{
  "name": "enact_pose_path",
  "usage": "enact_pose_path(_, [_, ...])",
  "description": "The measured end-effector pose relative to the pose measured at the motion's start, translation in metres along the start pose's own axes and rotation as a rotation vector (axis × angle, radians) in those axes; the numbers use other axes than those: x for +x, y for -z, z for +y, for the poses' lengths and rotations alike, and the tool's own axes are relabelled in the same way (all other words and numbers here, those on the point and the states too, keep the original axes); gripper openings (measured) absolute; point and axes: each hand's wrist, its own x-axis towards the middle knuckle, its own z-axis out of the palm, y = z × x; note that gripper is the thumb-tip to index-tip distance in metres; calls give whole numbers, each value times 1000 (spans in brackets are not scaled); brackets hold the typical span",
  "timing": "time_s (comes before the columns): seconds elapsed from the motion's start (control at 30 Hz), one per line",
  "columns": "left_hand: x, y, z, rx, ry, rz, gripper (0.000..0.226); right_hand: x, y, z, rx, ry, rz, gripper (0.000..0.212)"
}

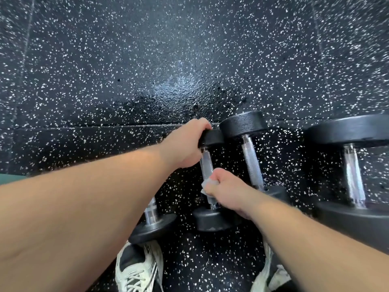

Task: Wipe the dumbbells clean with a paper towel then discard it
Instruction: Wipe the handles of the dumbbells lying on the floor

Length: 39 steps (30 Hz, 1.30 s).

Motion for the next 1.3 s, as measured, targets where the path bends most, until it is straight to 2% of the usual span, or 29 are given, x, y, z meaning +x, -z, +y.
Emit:
enact_pose_path(0.07, [-3,-1,4,-9,10,-9,54,-1,0,1,-51,-42,16,10])
enact_pose_path(0.2, [-7,1,-2,-13,97,-56,49,-2,-5,-8,-129,-24,-15,16])
enact_pose_path(0.33, [2,10,-2,-56,188,-161,45,1,-9,-13,-187,-7,-52,17])
enact_pose_path(0.43, [10,7,0,-160,254,-197,48,10,-4,-16,-173,-4,106,8])
enact_pose_path(0.53, [15,2,-4,-117,223,-169,42,18,3,-15,-134,2,283,14])
enact_pose_path(0.73, [11,3,-14,-136,135,-137,32,35,-8,-23,-112,86,370,9])
enact_pose_path(0.9, [12,1,-17,-155,115,-121,30,46,-15,-21,-25,79,452,19])
enact_pose_path(1.07, [11,1,-19,-184,104,-112,31,44,-17,-21,-87,116,362,10])
enact_pose_path(1.3, [8,4,-18,-219,94,-100,30,19,-15,1,-209,145,177,12])
